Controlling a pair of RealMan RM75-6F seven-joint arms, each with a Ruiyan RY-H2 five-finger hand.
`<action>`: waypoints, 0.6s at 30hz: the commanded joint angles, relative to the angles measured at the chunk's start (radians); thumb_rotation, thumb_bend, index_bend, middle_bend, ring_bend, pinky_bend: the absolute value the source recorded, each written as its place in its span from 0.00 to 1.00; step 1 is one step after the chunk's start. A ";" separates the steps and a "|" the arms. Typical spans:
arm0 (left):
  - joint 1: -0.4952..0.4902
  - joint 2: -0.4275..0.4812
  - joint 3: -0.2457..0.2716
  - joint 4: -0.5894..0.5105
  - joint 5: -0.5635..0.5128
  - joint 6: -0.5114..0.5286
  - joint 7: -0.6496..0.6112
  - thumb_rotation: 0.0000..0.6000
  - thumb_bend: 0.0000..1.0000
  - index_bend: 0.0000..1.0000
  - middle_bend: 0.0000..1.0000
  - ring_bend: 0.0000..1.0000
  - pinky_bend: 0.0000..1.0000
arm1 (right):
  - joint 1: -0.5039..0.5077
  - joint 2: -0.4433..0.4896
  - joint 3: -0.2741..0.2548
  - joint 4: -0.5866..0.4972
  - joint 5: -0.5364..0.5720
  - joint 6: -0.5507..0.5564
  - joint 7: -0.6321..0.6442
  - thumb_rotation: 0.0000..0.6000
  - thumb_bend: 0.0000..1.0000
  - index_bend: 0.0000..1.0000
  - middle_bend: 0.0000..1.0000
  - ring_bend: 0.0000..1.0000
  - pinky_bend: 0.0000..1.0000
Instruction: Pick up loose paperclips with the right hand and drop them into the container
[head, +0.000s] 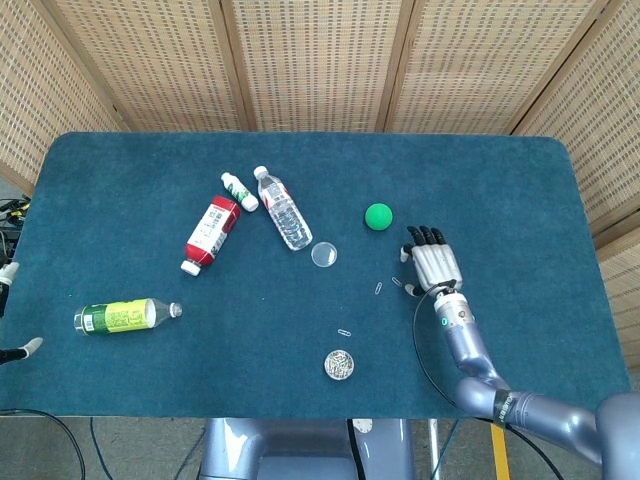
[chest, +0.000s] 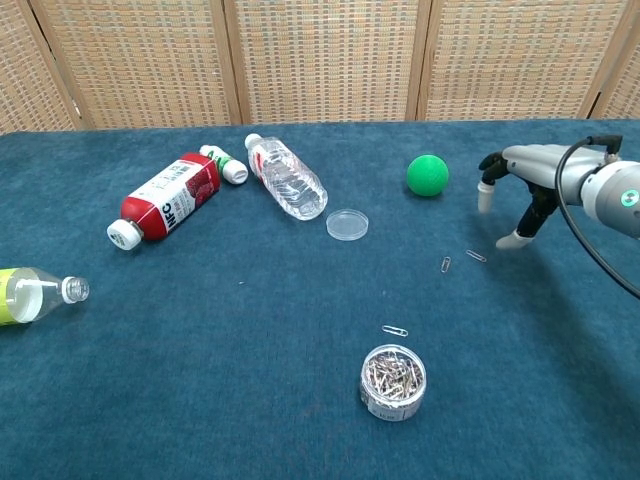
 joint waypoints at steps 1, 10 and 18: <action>-0.002 -0.001 -0.001 0.002 -0.005 -0.004 0.001 1.00 0.00 0.00 0.00 0.00 0.00 | 0.007 -0.043 0.030 0.010 0.102 0.008 -0.040 1.00 0.19 0.47 0.06 0.00 0.05; -0.005 -0.002 -0.004 0.003 -0.013 -0.009 0.004 1.00 0.00 0.00 0.00 0.00 0.00 | 0.024 -0.091 0.058 0.030 0.192 0.020 -0.058 1.00 0.29 0.50 0.06 0.00 0.06; -0.004 -0.003 -0.004 0.003 -0.014 -0.007 0.005 1.00 0.00 0.00 0.00 0.00 0.00 | 0.033 -0.127 0.048 0.069 0.202 0.022 -0.070 1.00 0.30 0.50 0.06 0.00 0.06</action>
